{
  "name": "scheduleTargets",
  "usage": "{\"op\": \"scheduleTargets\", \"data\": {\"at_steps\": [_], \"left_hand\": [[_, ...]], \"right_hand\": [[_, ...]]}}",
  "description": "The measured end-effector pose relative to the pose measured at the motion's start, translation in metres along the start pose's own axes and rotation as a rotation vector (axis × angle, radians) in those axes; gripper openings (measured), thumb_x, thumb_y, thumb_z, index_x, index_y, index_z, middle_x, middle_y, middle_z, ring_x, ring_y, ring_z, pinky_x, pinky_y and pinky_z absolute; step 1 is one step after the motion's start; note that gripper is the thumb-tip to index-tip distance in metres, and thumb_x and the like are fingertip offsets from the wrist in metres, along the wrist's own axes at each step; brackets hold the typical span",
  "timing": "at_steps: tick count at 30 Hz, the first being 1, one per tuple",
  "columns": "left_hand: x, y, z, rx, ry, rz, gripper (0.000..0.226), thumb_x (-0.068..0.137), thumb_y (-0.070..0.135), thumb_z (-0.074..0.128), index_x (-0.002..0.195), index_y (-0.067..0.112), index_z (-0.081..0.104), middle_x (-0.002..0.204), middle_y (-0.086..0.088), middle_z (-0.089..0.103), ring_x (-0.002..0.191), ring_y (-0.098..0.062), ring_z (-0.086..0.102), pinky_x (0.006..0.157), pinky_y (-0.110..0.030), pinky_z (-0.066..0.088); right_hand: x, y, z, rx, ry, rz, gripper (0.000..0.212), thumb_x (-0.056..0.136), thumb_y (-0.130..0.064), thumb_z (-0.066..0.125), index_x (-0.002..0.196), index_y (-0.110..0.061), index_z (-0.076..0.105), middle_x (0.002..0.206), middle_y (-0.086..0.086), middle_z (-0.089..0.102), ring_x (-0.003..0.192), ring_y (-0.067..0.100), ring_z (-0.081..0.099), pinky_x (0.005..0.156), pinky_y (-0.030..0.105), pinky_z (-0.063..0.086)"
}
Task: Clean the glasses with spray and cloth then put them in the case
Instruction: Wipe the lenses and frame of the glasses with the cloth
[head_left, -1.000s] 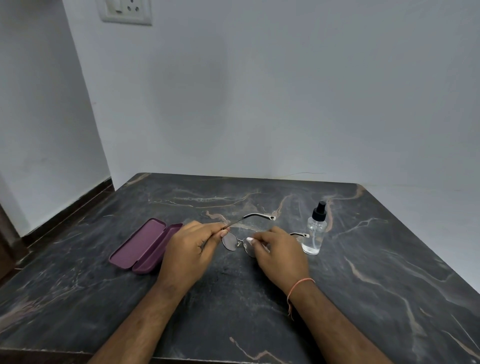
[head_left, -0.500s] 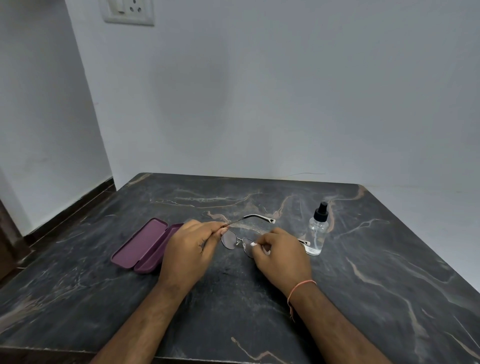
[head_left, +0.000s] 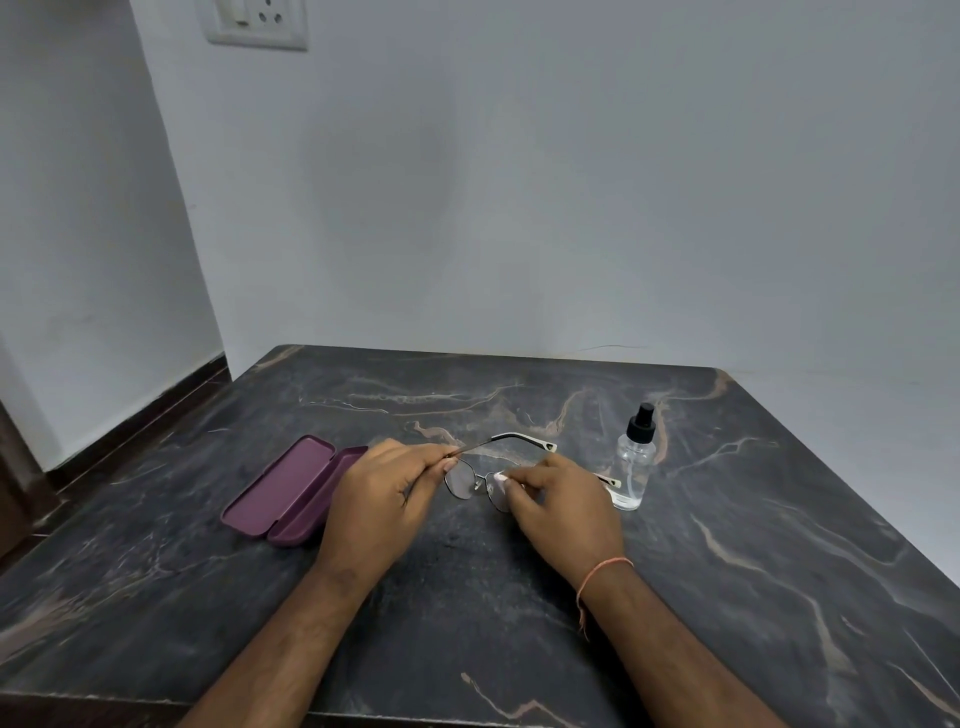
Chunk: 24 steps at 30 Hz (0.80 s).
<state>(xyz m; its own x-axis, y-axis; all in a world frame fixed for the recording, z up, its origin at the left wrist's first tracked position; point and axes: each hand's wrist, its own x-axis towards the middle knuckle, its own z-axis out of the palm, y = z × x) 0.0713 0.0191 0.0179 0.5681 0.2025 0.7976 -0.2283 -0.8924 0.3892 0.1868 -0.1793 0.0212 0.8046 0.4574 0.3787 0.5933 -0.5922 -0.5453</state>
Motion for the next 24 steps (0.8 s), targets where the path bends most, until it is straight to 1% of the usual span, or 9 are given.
{"op": "scheduleTargets", "data": {"at_steps": [4,6,8,9,11,14,16,20,24], "left_hand": [[-0.0001,0.0004,-0.0003,0.024,0.014,-0.012,0.022,0.105,0.031,0.071,0.116,0.020,0.086,0.105,0.017,0.082,0.087,-0.006,0.070,0.080,-0.028,0.058],[0.0001,0.0001,-0.0007,0.032,0.022,-0.015,0.019,0.106,0.029,0.072,0.116,0.020,0.086,0.106,0.016,0.082,0.088,-0.006,0.070,0.081,-0.027,0.059],[0.0001,-0.0001,-0.0003,0.029,0.023,-0.019,0.020,0.105,0.029,0.072,0.117,0.019,0.086,0.108,0.015,0.083,0.089,-0.005,0.070,0.082,-0.027,0.059],[0.0001,-0.0003,0.0000,0.024,0.019,-0.017,0.021,0.105,0.030,0.072,0.117,0.019,0.086,0.108,0.015,0.083,0.089,-0.005,0.071,0.082,-0.027,0.059],[0.0003,-0.0005,0.0006,0.014,0.004,-0.009,0.022,0.105,0.032,0.072,0.118,0.020,0.086,0.107,0.015,0.083,0.089,-0.004,0.070,0.081,-0.027,0.059],[-0.0003,-0.0015,0.0010,0.005,-0.007,-0.007,0.021,0.104,0.030,0.074,0.119,0.020,0.085,0.106,0.015,0.082,0.089,-0.003,0.070,0.080,-0.026,0.059],[-0.0003,-0.0016,0.0004,0.009,0.000,-0.009,0.021,0.104,0.031,0.073,0.118,0.020,0.086,0.106,0.016,0.082,0.089,-0.002,0.069,0.081,-0.023,0.058],[0.0001,-0.0007,0.0000,0.029,0.018,-0.020,0.021,0.106,0.032,0.071,0.117,0.021,0.086,0.109,0.015,0.083,0.091,-0.004,0.070,0.083,-0.022,0.057],[0.0000,-0.0031,0.0008,0.013,0.031,-0.020,0.019,0.104,0.028,0.074,0.117,0.019,0.086,0.111,0.014,0.083,0.094,-0.008,0.074,0.083,-0.031,0.061]], "right_hand": [[0.0005,0.0008,0.0020,-0.028,-0.006,0.054,0.025,0.086,-0.052,0.062,0.085,-0.035,0.080,0.088,-0.015,0.063,0.084,0.007,0.063,0.076,0.034,0.055],[-0.0006,0.0007,0.0013,0.003,-0.030,0.049,0.030,0.078,-0.057,0.059,0.079,-0.035,0.080,0.087,-0.016,0.064,0.083,0.005,0.063,0.076,0.034,0.055],[-0.0012,0.0011,0.0003,0.060,-0.042,0.036,0.033,0.077,-0.062,0.059,0.079,-0.037,0.080,0.087,-0.016,0.065,0.083,0.003,0.063,0.077,0.034,0.055],[-0.0010,0.0012,-0.0002,0.084,-0.039,0.026,0.028,0.080,-0.060,0.063,0.082,-0.039,0.081,0.087,-0.016,0.064,0.083,0.002,0.063,0.077,0.034,0.055],[0.0001,0.0017,-0.0002,0.104,-0.022,0.011,0.020,0.089,-0.057,0.068,0.095,-0.045,0.082,0.087,-0.015,0.063,0.083,0.003,0.063,0.076,0.033,0.055],[0.0019,0.0034,0.0025,0.059,0.000,0.019,0.023,0.096,-0.054,0.064,0.114,-0.049,0.078,0.088,-0.014,0.061,0.086,0.005,0.063,0.078,0.035,0.055],[0.0022,0.0034,0.0034,0.024,0.014,0.045,0.023,0.095,-0.050,0.063,0.108,-0.044,0.081,0.087,-0.014,0.061,0.086,0.008,0.064,0.078,0.035,0.055],[0.0009,0.0018,0.0011,0.024,-0.021,0.073,0.018,0.084,-0.049,0.067,0.080,-0.038,0.080,0.086,-0.014,0.060,0.081,0.006,0.061,0.072,0.032,0.052],[-0.0002,0.0017,0.0015,0.093,-0.038,0.027,0.018,0.083,-0.057,0.069,0.088,-0.045,0.080,0.087,-0.014,0.062,0.083,0.002,0.062,0.075,0.034,0.054]]}}
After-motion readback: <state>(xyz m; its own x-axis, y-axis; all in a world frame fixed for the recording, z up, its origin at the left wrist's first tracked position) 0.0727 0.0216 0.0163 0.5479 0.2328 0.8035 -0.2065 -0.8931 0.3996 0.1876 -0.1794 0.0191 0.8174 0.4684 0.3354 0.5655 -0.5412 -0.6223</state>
